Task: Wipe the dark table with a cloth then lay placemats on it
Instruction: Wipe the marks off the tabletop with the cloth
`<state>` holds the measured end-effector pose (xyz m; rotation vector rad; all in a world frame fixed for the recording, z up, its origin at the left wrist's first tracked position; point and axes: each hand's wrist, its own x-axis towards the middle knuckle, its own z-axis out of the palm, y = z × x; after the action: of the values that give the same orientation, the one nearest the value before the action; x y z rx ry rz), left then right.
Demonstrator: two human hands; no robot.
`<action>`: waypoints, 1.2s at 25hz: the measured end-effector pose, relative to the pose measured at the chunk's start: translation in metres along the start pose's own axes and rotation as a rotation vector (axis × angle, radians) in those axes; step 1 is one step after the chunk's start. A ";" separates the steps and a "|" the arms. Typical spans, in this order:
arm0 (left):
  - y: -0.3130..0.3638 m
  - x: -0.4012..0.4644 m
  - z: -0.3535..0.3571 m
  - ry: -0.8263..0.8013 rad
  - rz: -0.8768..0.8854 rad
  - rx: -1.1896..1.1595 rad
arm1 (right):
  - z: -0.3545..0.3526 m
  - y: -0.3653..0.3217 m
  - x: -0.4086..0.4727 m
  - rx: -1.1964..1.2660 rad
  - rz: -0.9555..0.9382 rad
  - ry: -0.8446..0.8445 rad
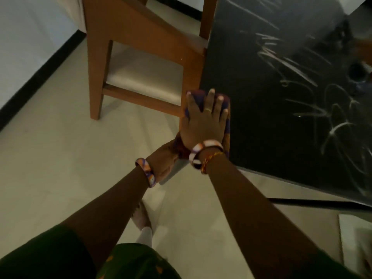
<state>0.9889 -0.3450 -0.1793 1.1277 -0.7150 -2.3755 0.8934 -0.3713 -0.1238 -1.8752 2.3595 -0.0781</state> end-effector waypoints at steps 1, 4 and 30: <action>-0.002 -0.007 0.002 0.023 0.054 0.039 | 0.003 0.000 -0.021 -0.003 -0.025 0.011; 0.003 -0.021 0.004 0.107 0.135 0.028 | 0.007 0.017 -0.055 -0.006 -0.191 0.021; 0.024 0.008 0.060 0.543 0.204 0.474 | 0.048 0.117 -0.092 0.013 -0.224 0.609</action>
<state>0.9397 -0.3517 -0.1370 1.7012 -1.1477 -1.6488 0.8074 -0.2533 -0.1790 -2.3597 2.4458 -0.7862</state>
